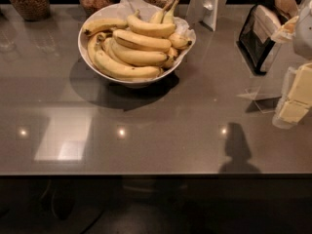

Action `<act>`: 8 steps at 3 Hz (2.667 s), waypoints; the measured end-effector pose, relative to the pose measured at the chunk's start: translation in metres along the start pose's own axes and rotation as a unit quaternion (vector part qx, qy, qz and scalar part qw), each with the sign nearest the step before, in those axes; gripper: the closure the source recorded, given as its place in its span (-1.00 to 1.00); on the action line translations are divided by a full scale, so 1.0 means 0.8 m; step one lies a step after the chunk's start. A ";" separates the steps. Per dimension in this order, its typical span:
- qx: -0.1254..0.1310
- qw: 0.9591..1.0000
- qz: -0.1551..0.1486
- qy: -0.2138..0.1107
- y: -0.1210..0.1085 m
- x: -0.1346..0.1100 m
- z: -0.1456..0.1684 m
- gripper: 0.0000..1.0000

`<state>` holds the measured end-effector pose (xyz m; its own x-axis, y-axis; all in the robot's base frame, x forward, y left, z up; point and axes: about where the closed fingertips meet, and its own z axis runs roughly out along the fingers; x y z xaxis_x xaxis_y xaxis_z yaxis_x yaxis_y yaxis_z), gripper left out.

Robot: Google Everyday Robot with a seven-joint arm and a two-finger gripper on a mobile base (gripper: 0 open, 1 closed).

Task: Pick banana from white bowl

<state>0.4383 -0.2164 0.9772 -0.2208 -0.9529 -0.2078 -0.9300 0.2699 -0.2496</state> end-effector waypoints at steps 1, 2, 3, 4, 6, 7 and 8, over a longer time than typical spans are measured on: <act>0.000 1.000 0.000 0.000 0.000 0.000 0.000 -1.00; 0.007 1.000 0.000 -0.012 -0.002 -0.011 0.002 -1.00; 0.013 0.999 -0.006 -0.047 -0.017 -0.056 0.022 -1.00; 0.013 0.995 -0.020 -0.094 -0.042 -0.119 0.053 -1.00; 0.017 0.991 -0.032 -0.129 -0.064 -0.182 0.073 -1.00; 0.028 0.990 -0.020 -0.139 -0.071 -0.188 0.075 -1.00; 0.030 0.983 -0.006 -0.182 -0.090 -0.225 0.086 -1.00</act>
Offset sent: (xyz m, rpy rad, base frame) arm 0.0093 0.0168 -0.0031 0.0430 -0.0244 0.0071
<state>0.5649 -0.0549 0.9673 -0.0802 -0.8469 -0.5257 -0.9105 0.2769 -0.3071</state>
